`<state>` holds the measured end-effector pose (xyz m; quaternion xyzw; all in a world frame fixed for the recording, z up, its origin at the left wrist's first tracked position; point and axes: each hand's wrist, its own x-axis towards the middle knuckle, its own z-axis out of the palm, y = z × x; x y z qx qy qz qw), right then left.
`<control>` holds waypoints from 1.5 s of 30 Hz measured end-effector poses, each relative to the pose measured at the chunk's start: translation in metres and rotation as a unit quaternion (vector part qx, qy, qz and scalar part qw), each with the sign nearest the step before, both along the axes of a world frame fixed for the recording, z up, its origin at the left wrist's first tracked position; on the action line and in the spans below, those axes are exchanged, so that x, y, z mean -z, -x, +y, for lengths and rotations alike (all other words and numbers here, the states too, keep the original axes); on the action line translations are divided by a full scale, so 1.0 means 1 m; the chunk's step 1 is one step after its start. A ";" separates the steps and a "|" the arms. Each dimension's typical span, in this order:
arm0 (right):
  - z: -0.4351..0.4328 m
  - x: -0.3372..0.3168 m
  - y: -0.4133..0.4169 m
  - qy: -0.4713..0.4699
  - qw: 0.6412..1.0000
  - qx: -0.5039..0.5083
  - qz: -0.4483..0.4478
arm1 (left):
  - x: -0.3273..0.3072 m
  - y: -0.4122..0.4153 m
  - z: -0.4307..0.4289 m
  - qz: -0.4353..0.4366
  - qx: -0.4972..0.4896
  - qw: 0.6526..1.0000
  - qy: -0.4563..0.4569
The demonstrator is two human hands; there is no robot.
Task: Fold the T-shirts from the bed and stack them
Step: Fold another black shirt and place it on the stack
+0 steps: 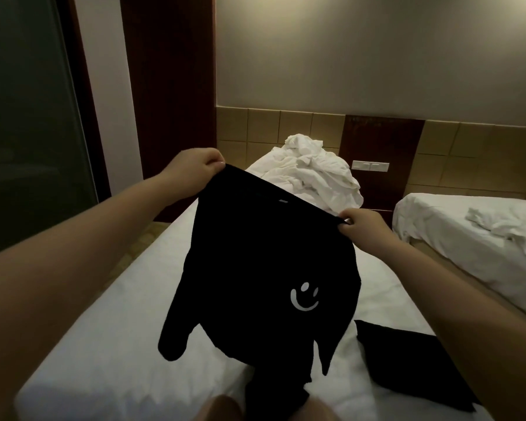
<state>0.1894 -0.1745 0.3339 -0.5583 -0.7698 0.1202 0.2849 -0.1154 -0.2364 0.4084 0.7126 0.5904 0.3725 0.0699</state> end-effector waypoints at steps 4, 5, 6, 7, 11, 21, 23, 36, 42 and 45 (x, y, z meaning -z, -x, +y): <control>0.003 0.011 -0.009 -0.003 0.993 0.032 0.115 | 0.023 0.004 -0.005 -0.141 0.040 0.986 0.077; 0.003 0.012 -0.011 -0.003 0.986 0.044 0.159 | 0.032 0.006 -0.007 -0.192 0.058 0.974 0.101; 0.001 0.013 -0.011 -0.001 0.979 0.049 0.199 | 0.041 0.008 -0.009 -0.242 0.078 0.959 0.123; -0.002 0.014 -0.011 0.002 0.972 0.045 0.230 | 0.051 0.012 -0.010 -0.285 0.094 0.943 0.141; -0.018 0.019 -0.009 0.035 0.968 -0.009 0.249 | 0.091 0.027 -0.013 -0.330 0.115 0.915 0.200; -0.027 -0.015 -0.017 0.314 0.878 -0.150 0.329 | 0.083 0.063 -0.017 -0.337 0.178 0.889 0.253; -0.024 -0.024 -0.019 0.305 0.890 -0.154 0.303 | 0.075 0.068 -0.016 -0.301 0.202 0.880 0.307; -0.010 -0.063 0.003 -0.143 0.988 -0.006 -0.054 | 0.029 0.031 -0.013 -0.038 0.012 0.986 0.159; -0.016 -0.141 0.001 -0.312 0.944 0.098 0.041 | -0.042 0.039 -0.021 -0.203 0.191 0.936 0.212; -0.015 -0.172 -0.012 -0.265 0.961 0.083 -0.005 | -0.066 0.049 -0.026 -0.119 0.254 0.924 0.259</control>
